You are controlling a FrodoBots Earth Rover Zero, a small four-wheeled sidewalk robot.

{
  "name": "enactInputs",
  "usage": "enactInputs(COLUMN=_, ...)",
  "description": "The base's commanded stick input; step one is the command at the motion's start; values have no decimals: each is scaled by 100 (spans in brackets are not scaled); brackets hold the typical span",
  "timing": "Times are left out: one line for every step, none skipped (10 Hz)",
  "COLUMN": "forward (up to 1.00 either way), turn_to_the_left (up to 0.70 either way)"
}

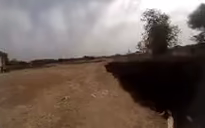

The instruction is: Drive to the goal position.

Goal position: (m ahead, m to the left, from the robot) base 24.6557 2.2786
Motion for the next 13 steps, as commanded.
enactInputs(forward=50, turn_to_the_left=0)
enactInputs(forward=50, turn_to_the_left=0)
enactInputs(forward=50, turn_to_the_left=0)
enactInputs(forward=50, turn_to_the_left=0)
enactInputs(forward=50, turn_to_the_left=0)
enactInputs(forward=50, turn_to_the_left=0)
enactInputs(forward=50, turn_to_the_left=0)
enactInputs(forward=50, turn_to_the_left=0)
enactInputs(forward=50, turn_to_the_left=0)
enactInputs(forward=50, turn_to_the_left=0)
enactInputs(forward=50, turn_to_the_left=0)
enactInputs(forward=50, turn_to_the_left=0)
enactInputs(forward=50, turn_to_the_left=0)
